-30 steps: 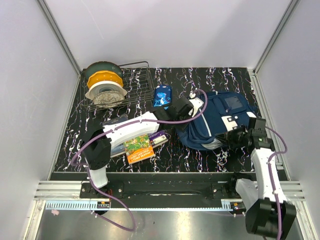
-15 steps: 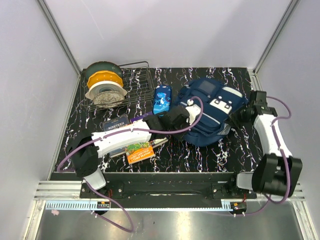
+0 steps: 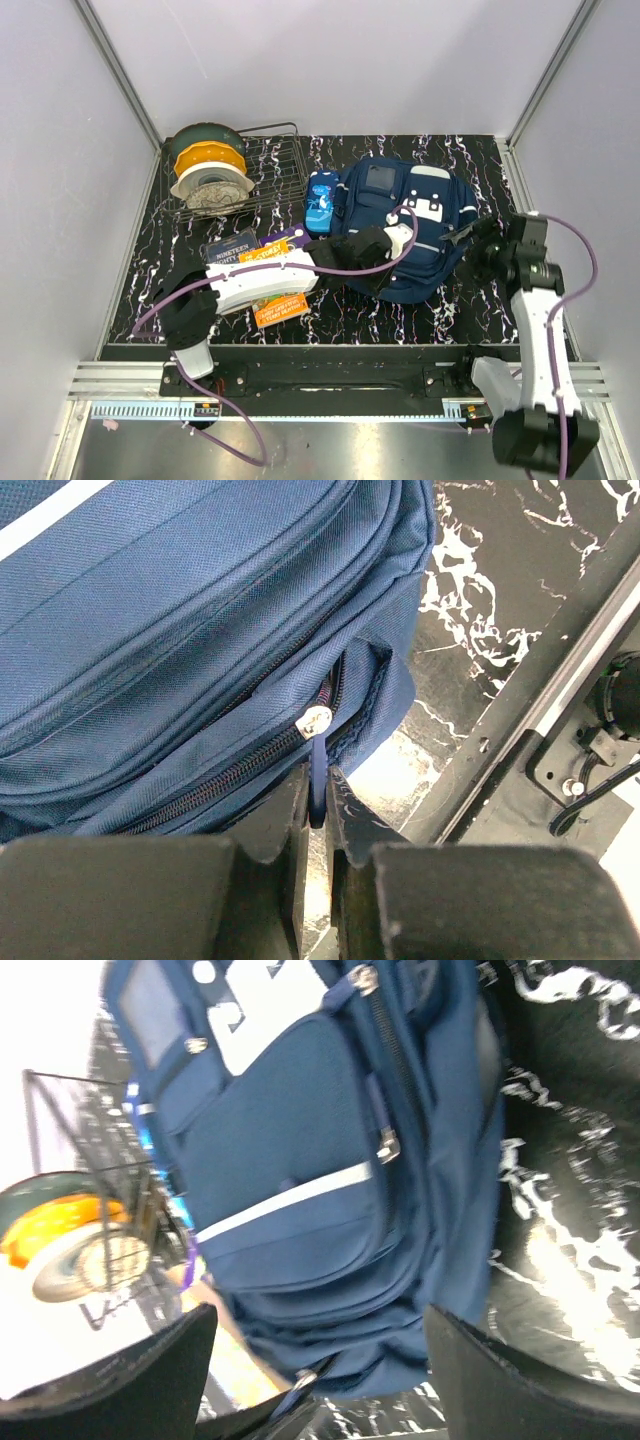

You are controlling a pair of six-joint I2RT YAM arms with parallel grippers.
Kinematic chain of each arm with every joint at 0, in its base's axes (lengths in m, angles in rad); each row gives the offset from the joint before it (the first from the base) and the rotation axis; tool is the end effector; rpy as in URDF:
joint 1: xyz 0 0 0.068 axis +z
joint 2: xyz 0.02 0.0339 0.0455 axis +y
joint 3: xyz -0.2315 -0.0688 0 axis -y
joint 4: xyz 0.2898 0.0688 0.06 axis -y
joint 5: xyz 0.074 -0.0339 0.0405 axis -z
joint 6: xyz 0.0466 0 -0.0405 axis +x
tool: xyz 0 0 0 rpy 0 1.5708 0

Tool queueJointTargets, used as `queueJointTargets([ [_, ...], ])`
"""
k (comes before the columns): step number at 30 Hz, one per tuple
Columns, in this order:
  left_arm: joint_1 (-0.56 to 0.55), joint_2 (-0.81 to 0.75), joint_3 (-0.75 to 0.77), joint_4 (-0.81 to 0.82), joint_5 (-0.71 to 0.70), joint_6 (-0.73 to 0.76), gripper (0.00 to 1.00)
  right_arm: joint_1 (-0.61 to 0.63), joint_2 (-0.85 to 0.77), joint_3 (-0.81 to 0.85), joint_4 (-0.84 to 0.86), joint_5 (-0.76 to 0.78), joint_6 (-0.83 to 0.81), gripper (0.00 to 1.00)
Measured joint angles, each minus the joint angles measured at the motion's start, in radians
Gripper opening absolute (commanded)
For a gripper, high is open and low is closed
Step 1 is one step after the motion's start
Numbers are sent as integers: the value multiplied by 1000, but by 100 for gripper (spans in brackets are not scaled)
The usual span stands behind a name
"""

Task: Pack the student bag
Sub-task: Unzip the student bag at the center of the board.

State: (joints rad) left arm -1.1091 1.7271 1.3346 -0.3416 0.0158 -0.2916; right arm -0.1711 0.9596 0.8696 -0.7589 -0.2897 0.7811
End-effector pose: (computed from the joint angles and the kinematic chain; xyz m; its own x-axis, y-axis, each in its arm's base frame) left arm 0.1937 -0.3909 0.2060 -0.5447 0.4494 -0.7080 0.7766 0.5890 -0.2236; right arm 0.2581 -0.0311 0.2477 -0.5413 0.7783 -0.3183 0.5045 0.6035 0.6175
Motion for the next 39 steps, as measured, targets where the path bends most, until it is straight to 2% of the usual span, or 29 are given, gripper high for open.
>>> queueJointTargets([
  [4, 0, 32, 0, -1, 5, -3, 0, 0, -195, -111, 8, -103, 126, 82],
  [9, 0, 36, 10, 2, 6, -5, 0, 0, -280, -246, 8, -189, 242, 82],
  [16, 0, 36, 29, 9, 11, -5, 0, 1, -155, -360, 84, -291, 293, 78],
  [27, 0, 36, 29, 9, 18, -4, 0, 1, -79, -367, 266, -323, 352, 66],
  [28, 0, 36, 29, 10, 18, -3, 0, 1, -76, -369, 270, -322, 354, 62],
  [37, -1, 36, 34, 5, 18, 5, 0, 2, -78, -402, 293, -304, 373, 50],
  [39, -2, 36, 34, 5, 19, 7, 0, 3, -71, -403, 299, -303, 373, 40],
])
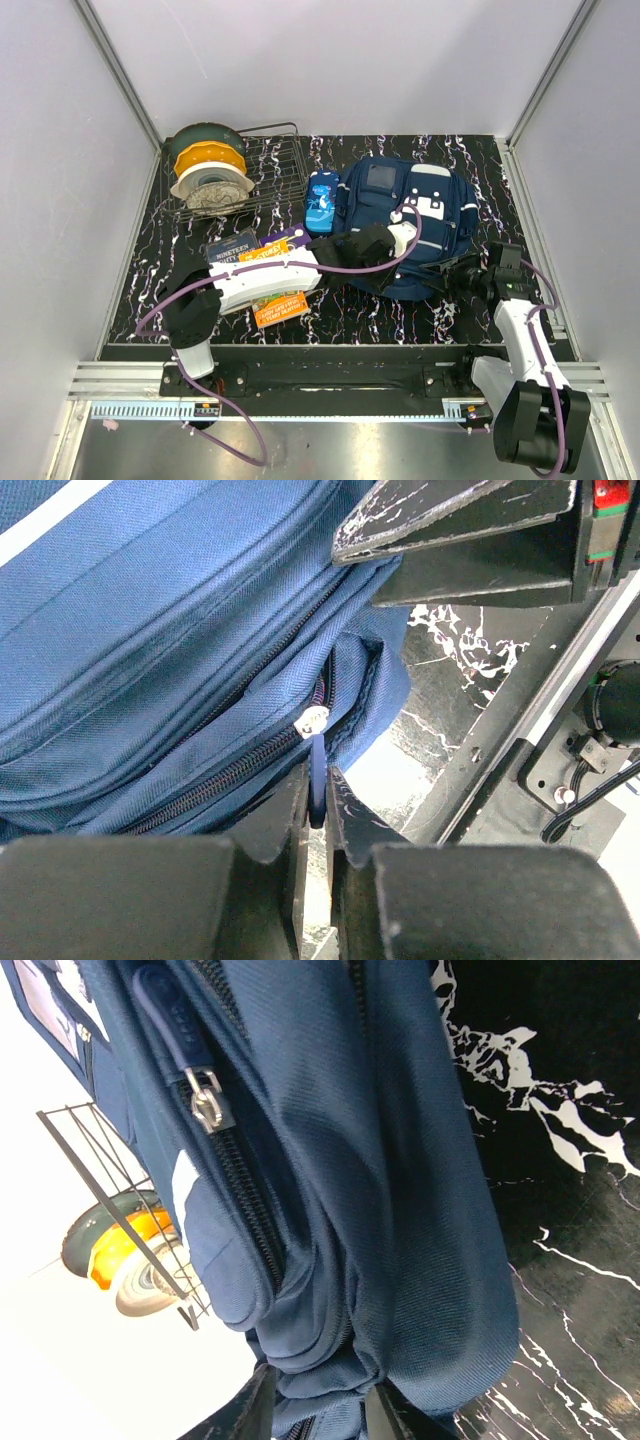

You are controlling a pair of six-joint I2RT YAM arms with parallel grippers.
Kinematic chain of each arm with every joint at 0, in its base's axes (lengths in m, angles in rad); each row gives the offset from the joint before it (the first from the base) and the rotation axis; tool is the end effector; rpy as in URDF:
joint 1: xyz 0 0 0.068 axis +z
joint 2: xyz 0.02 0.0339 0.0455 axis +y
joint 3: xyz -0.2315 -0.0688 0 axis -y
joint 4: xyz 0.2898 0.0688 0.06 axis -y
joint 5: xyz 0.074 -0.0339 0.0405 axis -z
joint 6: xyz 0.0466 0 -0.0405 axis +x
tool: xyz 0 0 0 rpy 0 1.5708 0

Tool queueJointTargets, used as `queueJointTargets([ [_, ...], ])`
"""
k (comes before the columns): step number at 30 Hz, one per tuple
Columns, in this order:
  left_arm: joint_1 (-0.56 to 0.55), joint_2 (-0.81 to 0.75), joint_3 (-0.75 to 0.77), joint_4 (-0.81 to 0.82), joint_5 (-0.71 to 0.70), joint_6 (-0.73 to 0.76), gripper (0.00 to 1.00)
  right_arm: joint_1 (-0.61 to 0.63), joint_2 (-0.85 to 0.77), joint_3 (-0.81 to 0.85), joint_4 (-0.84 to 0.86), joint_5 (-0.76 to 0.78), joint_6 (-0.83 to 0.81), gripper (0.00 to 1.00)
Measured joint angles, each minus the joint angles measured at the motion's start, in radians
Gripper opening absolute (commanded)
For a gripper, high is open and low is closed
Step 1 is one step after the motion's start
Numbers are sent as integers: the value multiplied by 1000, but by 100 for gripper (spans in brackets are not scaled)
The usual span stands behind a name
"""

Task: Pack the student bag
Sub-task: Unzip the student bag at the center of the board.

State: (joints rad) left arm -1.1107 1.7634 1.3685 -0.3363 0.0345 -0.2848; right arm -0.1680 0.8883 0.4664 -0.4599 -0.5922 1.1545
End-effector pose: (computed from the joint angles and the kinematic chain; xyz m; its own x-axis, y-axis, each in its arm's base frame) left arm 0.1960 -0.3991 0.2041 -0.5394 0.4560 -0.7079 0.7870 0.5719 -0.2312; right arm 0.2356 -0.0136 0.1422 -0.5008 0.8546 0.1370 0.6106 0.2367 0.7557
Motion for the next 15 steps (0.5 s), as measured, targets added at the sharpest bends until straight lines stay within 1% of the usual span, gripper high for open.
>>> queueJointTargets([
  [1, 0, 0, 0, -1, 0, 0, 0, 0, 5, 0, 5, 1, 0, 34],
  [4, 0, 0, 0, -2, -1, 6, 0, 1, 22, 0, 21, 9, 4, 7],
  [5, 0, 0, 0, -3, -2, 8, 0, 2, 27, 0, 27, 12, 4, 0],
  [10, 0, 0, 0, -6, -12, 24, 0, 3, 42, 19, 19, 32, -9, 0],
  [15, -6, -10, -1, -6, -57, 45, 0, -2, 45, 141, -64, 93, -81, 0],
])
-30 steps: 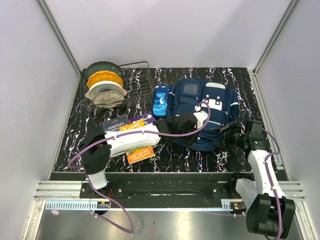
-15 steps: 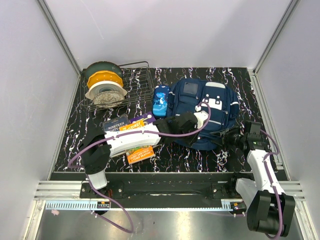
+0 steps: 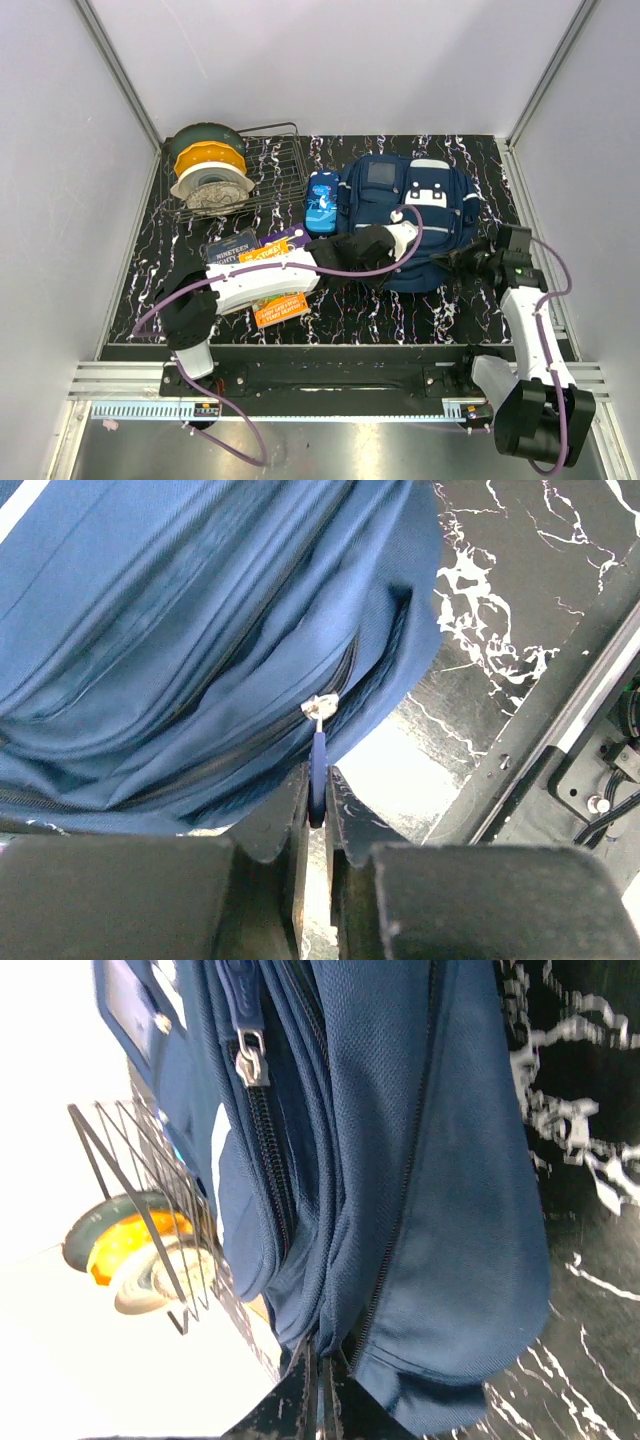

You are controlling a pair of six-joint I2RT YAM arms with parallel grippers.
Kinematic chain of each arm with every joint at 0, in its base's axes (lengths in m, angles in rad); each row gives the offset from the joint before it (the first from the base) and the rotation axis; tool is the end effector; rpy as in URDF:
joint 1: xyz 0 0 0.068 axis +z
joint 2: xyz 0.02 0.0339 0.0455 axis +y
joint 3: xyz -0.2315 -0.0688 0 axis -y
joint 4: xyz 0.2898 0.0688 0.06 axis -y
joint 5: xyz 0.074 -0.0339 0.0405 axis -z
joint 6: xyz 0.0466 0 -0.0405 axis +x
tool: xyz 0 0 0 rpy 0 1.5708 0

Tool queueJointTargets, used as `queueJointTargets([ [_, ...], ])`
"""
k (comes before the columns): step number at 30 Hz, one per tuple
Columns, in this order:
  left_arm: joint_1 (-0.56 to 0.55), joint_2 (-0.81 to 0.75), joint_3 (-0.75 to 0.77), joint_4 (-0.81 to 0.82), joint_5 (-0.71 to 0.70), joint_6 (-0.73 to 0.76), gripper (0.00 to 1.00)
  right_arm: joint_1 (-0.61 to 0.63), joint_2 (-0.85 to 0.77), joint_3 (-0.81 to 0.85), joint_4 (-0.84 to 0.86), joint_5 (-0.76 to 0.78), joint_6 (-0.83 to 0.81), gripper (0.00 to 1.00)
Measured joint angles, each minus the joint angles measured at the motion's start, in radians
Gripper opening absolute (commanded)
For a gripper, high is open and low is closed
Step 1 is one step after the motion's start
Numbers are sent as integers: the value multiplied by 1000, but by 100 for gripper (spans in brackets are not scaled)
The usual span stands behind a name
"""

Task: Pack the student bag
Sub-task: Unzip the student bag at the center of the board.

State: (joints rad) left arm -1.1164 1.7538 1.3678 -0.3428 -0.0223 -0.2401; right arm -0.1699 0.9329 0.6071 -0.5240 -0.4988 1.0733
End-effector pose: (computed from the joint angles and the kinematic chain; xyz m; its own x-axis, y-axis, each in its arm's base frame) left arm 0.1954 -0.3977 0.2073 -0.4958 0.4733 -0.7281 0.7959 0.5830 -0.1630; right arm 0.2519 -0.0206 0.1772 -0.4963 0.8681 0.0007 0.5729 0.3269 0.7516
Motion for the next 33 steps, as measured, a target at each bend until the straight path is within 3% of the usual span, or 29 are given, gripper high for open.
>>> queueJointTargets([
  [8, 55, -71, -76, 16, -55, 7, 0, -151, 37, 180, -122, -21, -160, 0],
  [18, 249, -76, -117, -8, -62, 43, 0, -183, 44, 312, -263, -66, -293, 0],
  [27, 330, 28, -24, 2, -67, 61, 0, -206, 54, 502, -335, -151, -338, 0],
  [33, 359, 117, 75, -4, -85, 68, 0, -212, 54, 543, -376, -203, -372, 0],
])
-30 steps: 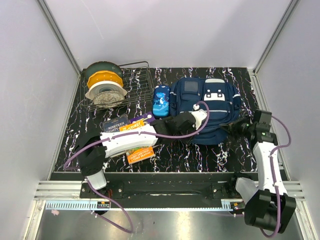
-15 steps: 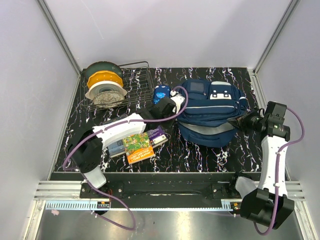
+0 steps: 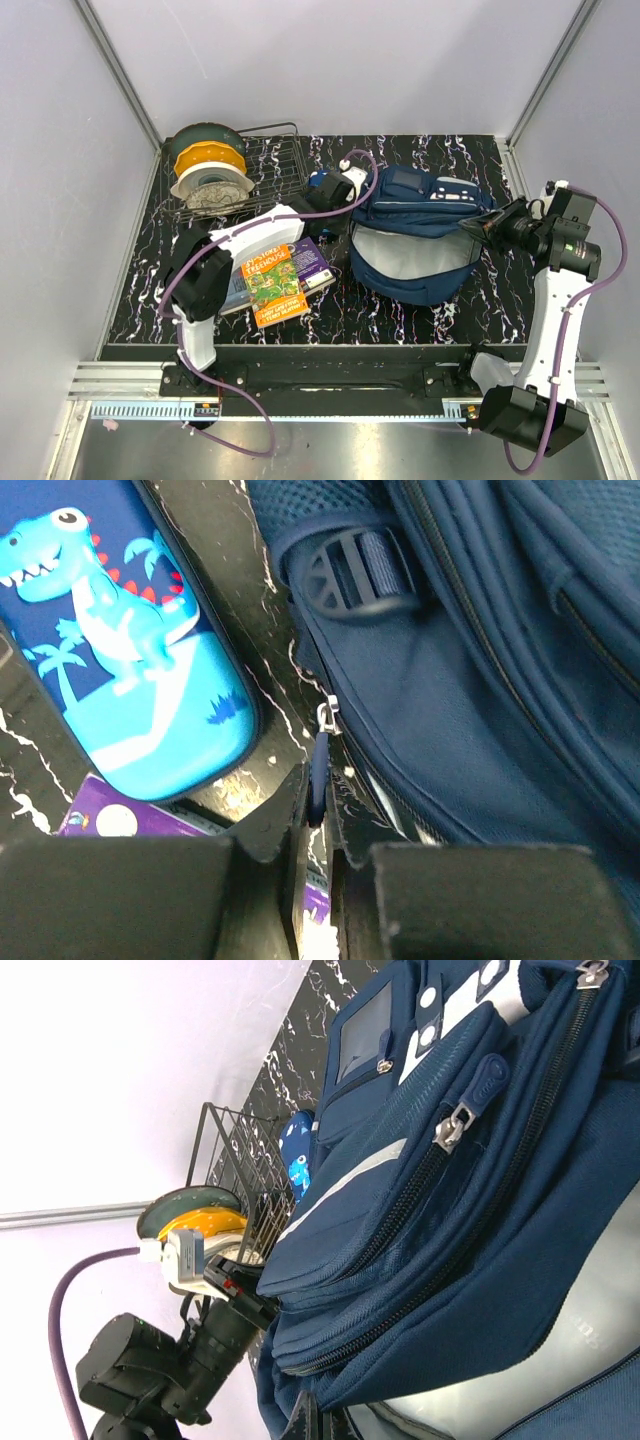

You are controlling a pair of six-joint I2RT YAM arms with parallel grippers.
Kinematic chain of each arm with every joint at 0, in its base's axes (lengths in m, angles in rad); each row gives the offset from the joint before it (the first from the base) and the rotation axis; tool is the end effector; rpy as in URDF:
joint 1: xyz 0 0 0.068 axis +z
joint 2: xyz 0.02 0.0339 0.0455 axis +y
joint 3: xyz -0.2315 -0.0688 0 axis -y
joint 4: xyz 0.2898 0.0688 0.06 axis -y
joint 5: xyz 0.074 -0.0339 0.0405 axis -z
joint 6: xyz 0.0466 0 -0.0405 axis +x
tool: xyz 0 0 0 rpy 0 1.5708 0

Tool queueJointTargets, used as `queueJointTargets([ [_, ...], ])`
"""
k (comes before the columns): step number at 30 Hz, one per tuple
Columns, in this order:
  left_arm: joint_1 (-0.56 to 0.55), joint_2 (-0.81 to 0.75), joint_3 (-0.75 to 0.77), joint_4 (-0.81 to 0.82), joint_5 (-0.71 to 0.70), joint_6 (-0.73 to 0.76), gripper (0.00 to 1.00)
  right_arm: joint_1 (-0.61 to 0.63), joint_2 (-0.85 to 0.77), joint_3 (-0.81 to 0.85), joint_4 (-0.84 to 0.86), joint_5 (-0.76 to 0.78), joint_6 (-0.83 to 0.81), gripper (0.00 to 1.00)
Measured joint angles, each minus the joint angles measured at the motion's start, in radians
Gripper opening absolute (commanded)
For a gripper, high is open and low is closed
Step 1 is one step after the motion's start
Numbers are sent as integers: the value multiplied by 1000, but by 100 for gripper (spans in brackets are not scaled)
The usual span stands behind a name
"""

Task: Pack the student bag
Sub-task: Unzip the student bag at the center of the board, then pick up the book from the center of the board.

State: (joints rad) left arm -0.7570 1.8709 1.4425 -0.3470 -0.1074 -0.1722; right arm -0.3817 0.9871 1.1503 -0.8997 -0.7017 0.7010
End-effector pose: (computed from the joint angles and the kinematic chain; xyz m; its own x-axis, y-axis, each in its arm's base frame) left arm 0.3399 -0.3143 0.1846 -0.6088 0.3408 -0.7164 0.5307 0.8462 -0.0484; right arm 0.2430 -0.0651 0.3393 -0.5791 0.7633 -0.2865 0.2803 0.5164 0.8092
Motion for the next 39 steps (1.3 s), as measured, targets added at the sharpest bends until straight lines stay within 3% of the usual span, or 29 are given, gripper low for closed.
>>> queueJointTargets([
  [3, 13, 30, 33, 1, -1, 1, 10, 0, 0, 6, -14, -8, -13, 0],
  [5, 15, 32, 35, -1, 0, 1, 33, 0, 0, 6, -19, -10, -16, 0],
  [7, 16, 32, 36, -1, -1, 5, 48, 0, 0, 4, -13, -7, -13, 0],
  [10, 23, 7, 5, 10, -2, -3, 64, -2, 0, -31, 31, -5, 13, 0],
  [18, 30, -338, -193, -4, -6, -72, 80, -5, 102, -187, 211, 32, 111, 0],
  [19, 30, -384, -212, -1, -10, -80, 82, -5, 129, -196, 233, 35, 113, 5],
  [21, 30, -486, -266, 4, -26, -110, 86, -5, 151, -215, 262, 44, 112, 27],
  [22, 30, -527, -294, 2, -35, -124, 87, -5, 152, -228, 275, 46, 111, 56],
  [23, 30, -571, -331, -3, -47, -144, 98, -6, 143, -243, 285, 45, 109, 68],
  [25, 30, -637, -402, -9, -72, -184, 99, -5, 108, -277, 290, 46, 106, 83],
  [29, 33, -734, -569, -79, -131, -289, 99, -6, 10, -286, 250, 49, 72, 89],
  [34, 46, -852, -697, -208, -189, -410, 99, 14, -108, -258, 183, 34, 19, 87],
  [36, 64, -888, -714, -222, -196, -436, 99, 96, -120, -239, 171, 52, 4, 87],
  [39, 111, -932, -738, -237, -196, -466, 99, 359, -86, -235, 191, 92, 16, 87],
])
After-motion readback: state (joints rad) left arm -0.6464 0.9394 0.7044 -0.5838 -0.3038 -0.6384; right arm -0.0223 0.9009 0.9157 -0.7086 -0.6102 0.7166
